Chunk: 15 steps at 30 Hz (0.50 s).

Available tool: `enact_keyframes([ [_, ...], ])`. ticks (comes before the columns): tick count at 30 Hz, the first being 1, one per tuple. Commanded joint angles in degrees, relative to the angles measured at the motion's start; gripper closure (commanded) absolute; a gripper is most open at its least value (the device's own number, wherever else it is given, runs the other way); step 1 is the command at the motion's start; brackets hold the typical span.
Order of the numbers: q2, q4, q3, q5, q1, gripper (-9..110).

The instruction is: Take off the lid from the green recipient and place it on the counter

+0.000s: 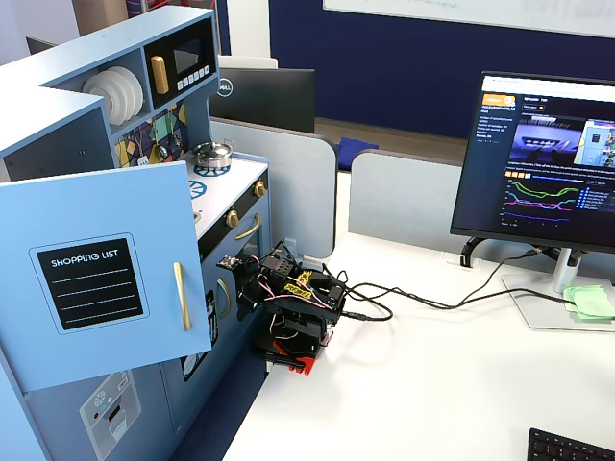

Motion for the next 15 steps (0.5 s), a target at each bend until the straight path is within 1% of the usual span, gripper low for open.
enact_keyframes([
  [1, -0.4, 10.5, -0.2, 1.5, 3.4, 101],
  [12, -0.4, 10.5, -0.2, 1.9, 3.1, 101],
  [15, -0.4, 5.2, -1.5, 3.9, 3.0, 101],
])
